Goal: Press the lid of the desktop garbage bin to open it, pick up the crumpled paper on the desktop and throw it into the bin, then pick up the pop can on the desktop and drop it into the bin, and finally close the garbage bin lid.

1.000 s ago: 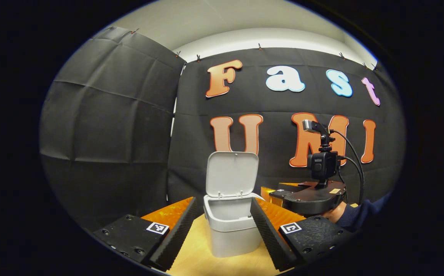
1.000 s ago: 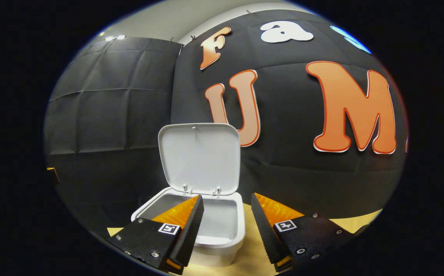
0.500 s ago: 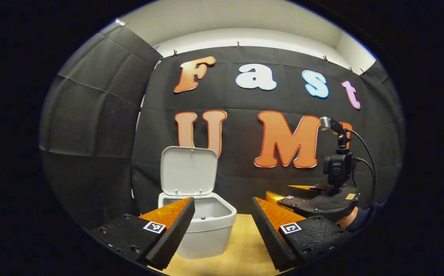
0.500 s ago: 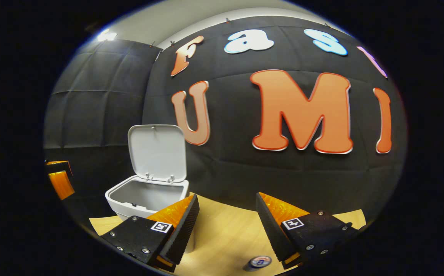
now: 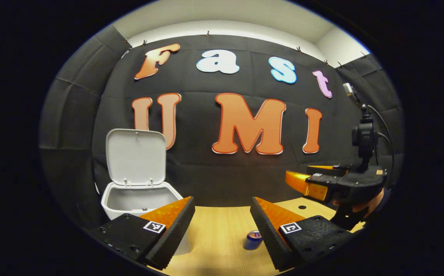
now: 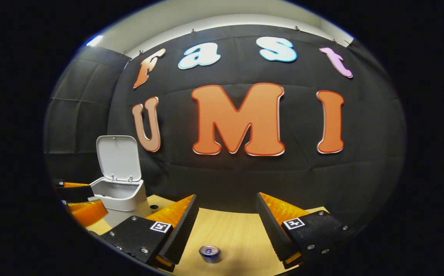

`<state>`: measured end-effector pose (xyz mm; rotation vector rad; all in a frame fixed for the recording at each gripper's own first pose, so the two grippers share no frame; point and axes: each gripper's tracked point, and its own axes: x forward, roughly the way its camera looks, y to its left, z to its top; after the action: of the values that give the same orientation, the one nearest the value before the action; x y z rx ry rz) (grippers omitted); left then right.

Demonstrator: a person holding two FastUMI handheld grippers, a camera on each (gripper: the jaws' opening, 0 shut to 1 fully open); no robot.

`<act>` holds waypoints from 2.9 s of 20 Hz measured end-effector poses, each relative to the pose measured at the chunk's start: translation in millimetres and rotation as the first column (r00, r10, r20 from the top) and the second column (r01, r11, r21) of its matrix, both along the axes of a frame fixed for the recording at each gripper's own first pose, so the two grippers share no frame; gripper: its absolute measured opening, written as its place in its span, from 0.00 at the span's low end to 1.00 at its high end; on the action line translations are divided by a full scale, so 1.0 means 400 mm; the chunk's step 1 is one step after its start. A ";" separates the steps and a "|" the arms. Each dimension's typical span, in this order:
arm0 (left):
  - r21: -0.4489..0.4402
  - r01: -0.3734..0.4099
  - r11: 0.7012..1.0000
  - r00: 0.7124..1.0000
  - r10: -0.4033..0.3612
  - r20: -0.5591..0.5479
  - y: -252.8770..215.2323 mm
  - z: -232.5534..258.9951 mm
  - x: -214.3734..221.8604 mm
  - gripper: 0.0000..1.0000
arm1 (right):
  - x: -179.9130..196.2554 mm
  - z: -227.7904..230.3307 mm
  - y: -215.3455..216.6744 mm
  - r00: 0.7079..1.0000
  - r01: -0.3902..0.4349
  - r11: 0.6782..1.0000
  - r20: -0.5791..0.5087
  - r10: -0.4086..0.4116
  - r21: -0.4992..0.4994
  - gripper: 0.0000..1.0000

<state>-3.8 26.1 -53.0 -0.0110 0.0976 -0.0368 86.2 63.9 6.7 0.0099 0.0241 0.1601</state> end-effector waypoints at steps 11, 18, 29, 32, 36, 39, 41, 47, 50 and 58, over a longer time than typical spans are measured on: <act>-0.038 0.150 0.988 0.969 -0.155 -0.194 -0.190 -0.271 0.127 0.95 | -0.130 -0.031 -0.259 0.974 0.222 0.975 -0.045 -0.223 -0.022 0.90; -0.032 0.183 0.983 0.921 -0.183 -0.345 -0.242 -0.491 0.198 0.96 | -0.190 -0.062 -0.330 0.951 0.293 0.955 -0.088 -0.296 -0.047 0.91; -0.048 0.168 0.985 0.821 -0.166 -0.546 -0.282 -0.749 0.254 0.96 | -0.236 -0.082 -0.363 0.935 0.324 0.944 -0.129 -0.329 -0.061 0.90; -0.040 0.175 0.984 0.804 -0.166 -0.571 -0.293 -0.796 0.267 0.96 | -0.242 -0.091 -0.365 0.934 0.321 0.944 -0.139 -0.328 -0.071 0.90; -0.051 0.150 0.987 0.789 -0.151 -0.595 -0.285 -0.843 0.281 0.93 | -0.247 -0.099 -0.371 0.933 0.319 0.944 -0.148 -0.328 -0.079 0.90; -0.049 0.142 0.989 0.788 -0.143 -0.599 -0.288 -0.857 0.280 0.88 | -0.251 -0.104 -0.377 0.930 0.322 0.943 -0.158 -0.331 -0.080 0.90; -0.036 0.140 0.990 0.784 -0.133 -0.606 -0.283 -0.858 0.277 0.86 | -0.251 -0.109 -0.381 0.930 0.322 0.943 -0.158 -0.331 -0.078 0.90; -0.009 0.143 0.990 0.821 -0.123 -0.558 -0.259 -0.753 0.287 0.82 | -0.224 -0.116 -0.355 0.939 0.302 0.952 -0.158 -0.307 -0.051 0.90; 0.009 0.140 0.990 0.859 -0.117 -0.499 -0.238 -0.671 0.268 0.82 | -0.206 -0.119 -0.327 0.947 0.275 0.960 -0.158 -0.278 -0.041 0.90; 0.008 0.146 0.989 0.938 -0.136 -0.320 -0.192 -0.402 0.205 0.82 | -0.161 -0.126 -0.283 0.964 0.214 0.977 -0.154 -0.215 -0.022 0.91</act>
<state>78.3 -50.9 -213.8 0.0222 0.4236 -0.1773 21.6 -49.3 -43.6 0.0200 0.1791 -0.0581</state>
